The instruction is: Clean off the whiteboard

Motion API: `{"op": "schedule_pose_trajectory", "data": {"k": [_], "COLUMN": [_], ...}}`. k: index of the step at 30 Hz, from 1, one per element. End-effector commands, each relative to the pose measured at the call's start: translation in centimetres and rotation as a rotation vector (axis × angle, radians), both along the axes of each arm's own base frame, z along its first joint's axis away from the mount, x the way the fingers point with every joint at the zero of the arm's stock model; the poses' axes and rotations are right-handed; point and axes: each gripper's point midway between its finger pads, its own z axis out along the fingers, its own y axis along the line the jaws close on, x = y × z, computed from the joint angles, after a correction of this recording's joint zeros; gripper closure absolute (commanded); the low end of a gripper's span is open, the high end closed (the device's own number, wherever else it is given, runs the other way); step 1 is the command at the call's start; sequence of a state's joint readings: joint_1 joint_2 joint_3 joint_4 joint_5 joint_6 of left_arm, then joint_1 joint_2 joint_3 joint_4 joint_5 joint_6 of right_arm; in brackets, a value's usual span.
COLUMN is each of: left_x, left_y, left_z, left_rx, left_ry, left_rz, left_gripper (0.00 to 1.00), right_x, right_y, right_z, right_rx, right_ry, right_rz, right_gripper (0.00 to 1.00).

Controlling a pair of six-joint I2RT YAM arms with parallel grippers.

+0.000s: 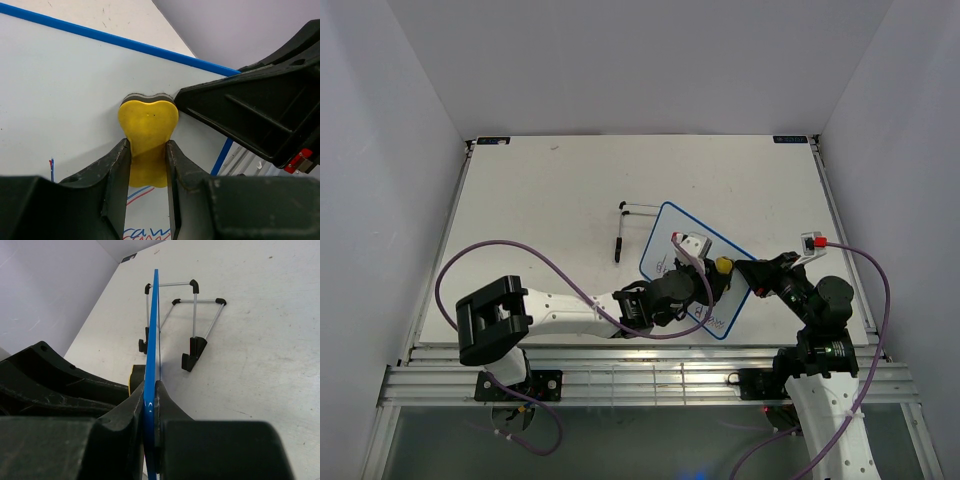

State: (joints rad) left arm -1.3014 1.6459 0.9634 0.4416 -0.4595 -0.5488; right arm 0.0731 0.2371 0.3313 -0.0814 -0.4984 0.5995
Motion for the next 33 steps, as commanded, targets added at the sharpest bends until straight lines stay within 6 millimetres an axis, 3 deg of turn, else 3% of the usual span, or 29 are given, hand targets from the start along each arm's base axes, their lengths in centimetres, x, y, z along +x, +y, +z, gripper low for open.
{"op": "schedule_pose_trajectory", "data": {"k": [1, 8, 16, 29, 33], "left_x": [-1.5, 3.5, 6.6, 10.5, 10.6], "left_y": [0.5, 5.9, 11.3, 17.3, 17.5], "left_z": [-4.6, -7.8, -10.5, -11.1, -10.6], "left_rx": [0.092, 0.127, 0.140, 0.045, 0.015], "left_ry": [0.118, 0.227, 0.252, 0.221, 0.183], "left_rz": [-0.046, 0.116, 0.215, 0.288, 0.263], "left_gripper": [1.00, 1.00, 1.00, 1.00, 1.00], "right_x": [-4.6, -4.9, -5.0, -5.3, -5.4], "right_y": [3.0, 3.1, 3.2, 3.4, 3.5], "right_z": [8.0, 8.3, 8.5, 8.8, 9.0], "right_rx": [0.097, 0.096, 0.099, 0.111, 0.120], "right_ry": [-0.209, -0.216, -0.218, -0.216, -0.213], "right_rz": [0.247, 0.254, 0.263, 0.285, 0.293], "right_gripper": [0.92, 0.92, 0.92, 0.92, 0.92]}}
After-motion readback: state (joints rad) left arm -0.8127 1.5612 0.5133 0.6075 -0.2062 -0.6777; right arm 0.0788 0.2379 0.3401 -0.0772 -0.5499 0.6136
